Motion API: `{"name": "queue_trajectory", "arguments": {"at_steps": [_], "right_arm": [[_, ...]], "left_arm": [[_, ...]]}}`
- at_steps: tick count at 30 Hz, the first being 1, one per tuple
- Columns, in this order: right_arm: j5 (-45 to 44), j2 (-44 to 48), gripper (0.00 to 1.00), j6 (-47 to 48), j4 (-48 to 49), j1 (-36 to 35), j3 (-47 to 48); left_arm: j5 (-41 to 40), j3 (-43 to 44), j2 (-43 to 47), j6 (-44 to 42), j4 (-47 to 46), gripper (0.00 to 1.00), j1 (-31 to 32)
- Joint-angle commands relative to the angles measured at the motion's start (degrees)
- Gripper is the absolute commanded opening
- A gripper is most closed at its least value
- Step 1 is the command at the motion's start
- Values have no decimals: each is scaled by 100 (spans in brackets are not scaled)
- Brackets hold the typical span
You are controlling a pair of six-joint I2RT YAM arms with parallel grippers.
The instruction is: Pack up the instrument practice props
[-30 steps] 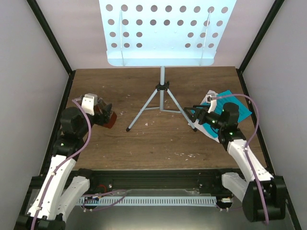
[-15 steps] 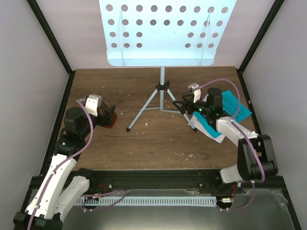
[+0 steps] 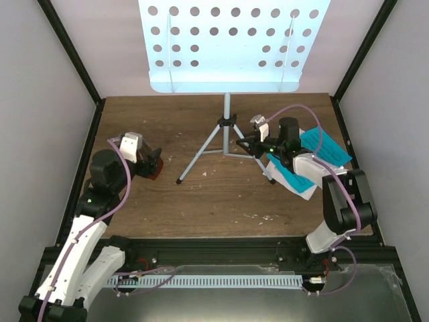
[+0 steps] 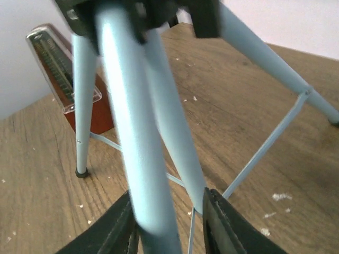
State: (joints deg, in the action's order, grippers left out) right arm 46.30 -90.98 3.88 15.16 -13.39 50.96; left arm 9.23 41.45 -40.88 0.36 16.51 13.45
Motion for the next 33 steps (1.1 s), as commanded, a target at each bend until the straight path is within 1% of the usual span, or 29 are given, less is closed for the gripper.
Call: {"name": "queue_trajectory", "arguments": {"at_steps": [1,5,9,11,14,17,20,22,25,27,33], "right_arm": [[36,116,29,137,189,-146,66],[-302,456,15,66,536,-297,-342],[-734,836,4,-49,809,-484,-728],[-974,1017,1,-110,877,-595,-874],[-1505,1256,1,-328,961,-747,-1076],[-2324,1540,1,-775,988,-984,-1267],[-3263,1750,1,-1148,884,-1368,-1366],[-3780,1822,1,-1578,762,-1521,-1400],[-4340,1953,1,-2393,605,-1612,-1508],[-4608,2014,1,-2734,555,-1731,-1546],[-5630,1848,1,-3269,287,-2378,-1384]], "left_arm": [[-16,-3,10,-62,34,82,14],[-29,18,20,-82,35,82,10],[-62,13,32,-87,54,82,9],[-69,20,31,-80,60,82,8],[-71,28,23,-71,67,82,15],[-88,27,28,-67,80,82,13],[-88,29,19,-68,82,82,9],[-97,29,14,-65,93,82,8],[-110,30,10,-69,97,82,10],[-115,25,6,-60,97,82,9],[-132,35,-3,-60,114,82,11]]}}
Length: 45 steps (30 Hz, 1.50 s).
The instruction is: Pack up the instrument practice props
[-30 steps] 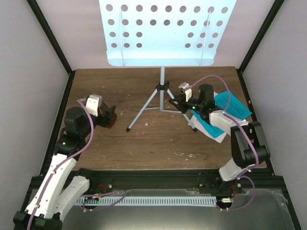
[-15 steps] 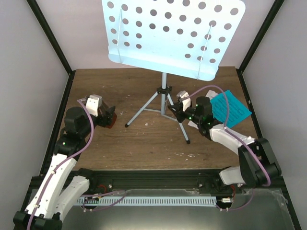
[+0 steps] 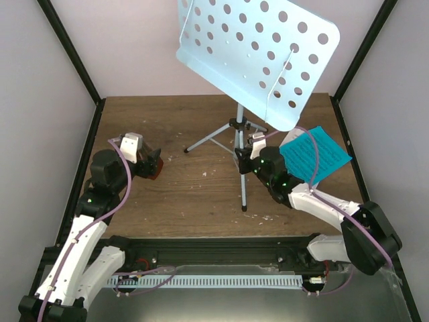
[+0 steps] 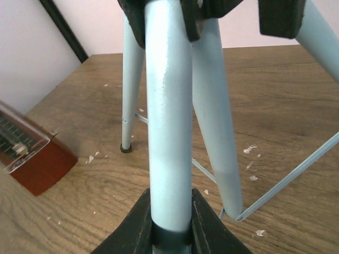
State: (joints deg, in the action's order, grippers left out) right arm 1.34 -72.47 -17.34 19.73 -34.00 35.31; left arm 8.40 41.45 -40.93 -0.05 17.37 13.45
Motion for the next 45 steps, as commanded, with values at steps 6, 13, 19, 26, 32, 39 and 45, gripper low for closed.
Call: {"name": "queue_trajectory", "arguments": {"at_steps": [6,13,19,26,32,39,45], "right_arm": [[-1570,-489,1,-1719,-421,-878,521],[-1502,-804,12,-2093,-499,-1126,814],[-1465,-215,65,-1771,-569,-1127,614],[-1480,957,85,-1197,-977,-837,78],[1475,1325,82,-667,-783,723,-1],[3325,786,82,-1475,-733,1842,705],[3622,333,86,-4408,764,1886,301]], "left_arm": [[-58,38,4,-4,34,82,13],[-67,33,-8,-6,45,82,17],[-72,42,-16,-9,56,82,12],[-35,51,23,5,48,82,14],[73,385,-152,536,3,82,17],[1581,1927,-1137,1094,-509,82,30],[983,1429,-1093,719,-439,82,-25]]}}
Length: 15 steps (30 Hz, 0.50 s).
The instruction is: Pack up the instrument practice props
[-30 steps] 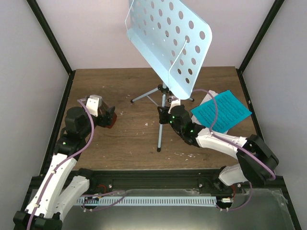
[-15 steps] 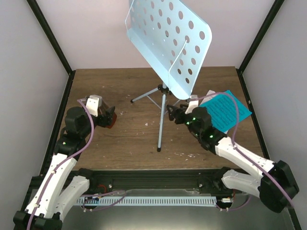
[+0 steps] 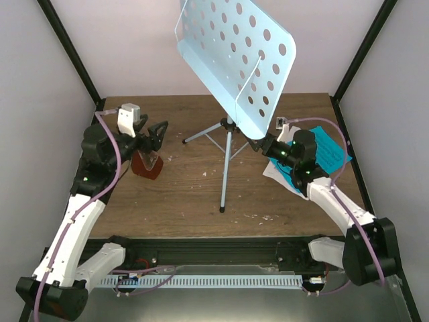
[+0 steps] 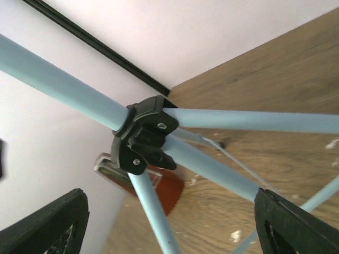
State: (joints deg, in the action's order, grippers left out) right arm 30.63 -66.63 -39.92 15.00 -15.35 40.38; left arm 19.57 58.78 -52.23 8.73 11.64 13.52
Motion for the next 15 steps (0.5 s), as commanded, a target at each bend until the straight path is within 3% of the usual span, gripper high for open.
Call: {"name": "queue_trajectory", "arguments": {"at_steps": [1,3,8,15], "right_arm": [[731,-345,83,-2587,1656,-1,-319],[595,-484,82,-3095,1977,-89,-319],[-16,-602,83,-3267,1583,-374,184],[-1,-869,84,-4092,1777,-392,283]], "left_arm": [[-218,-362,95,-240,158,82,-22],[-382,-394,184,-328,180,82,-2],[-349,-407,231,-350,184,83,-6],[-221,-411,221,-320,154,82,58]]}}
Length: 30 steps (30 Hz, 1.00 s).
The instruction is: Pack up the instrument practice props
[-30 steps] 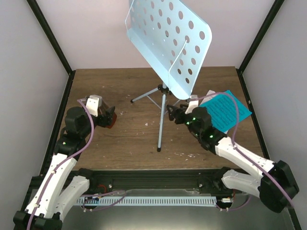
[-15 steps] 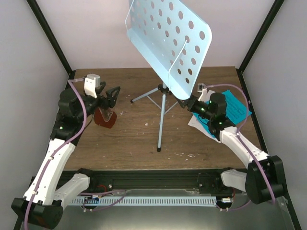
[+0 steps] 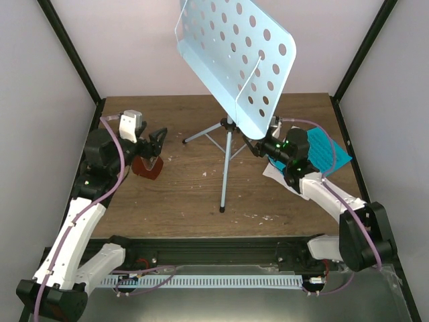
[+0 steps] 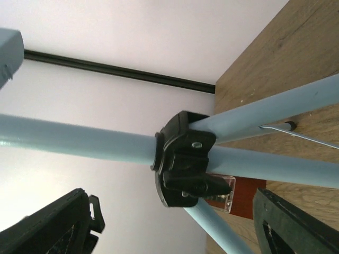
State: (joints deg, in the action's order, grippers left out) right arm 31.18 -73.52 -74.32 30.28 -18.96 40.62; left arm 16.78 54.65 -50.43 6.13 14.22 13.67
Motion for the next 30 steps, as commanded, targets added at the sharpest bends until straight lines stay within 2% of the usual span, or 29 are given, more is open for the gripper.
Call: {"name": "queue_trajectory", "arguments": {"at_steps": [1,11,24,30], "right_arm": [[2,-241,84,-687,213,-35,320],[-21,-432,71,-772,60,-101,493],[-72,-453,38,-827,117,-213,466],[-107,-479,30,-782,172,-254,395]], "left_arm": [[54,-1,42,-66,-103,82,56],[54,-7,77,-69,-103,82,100],[54,-25,112,-77,-112,82,136],[41,-29,122,-93,-112,82,145]]}}
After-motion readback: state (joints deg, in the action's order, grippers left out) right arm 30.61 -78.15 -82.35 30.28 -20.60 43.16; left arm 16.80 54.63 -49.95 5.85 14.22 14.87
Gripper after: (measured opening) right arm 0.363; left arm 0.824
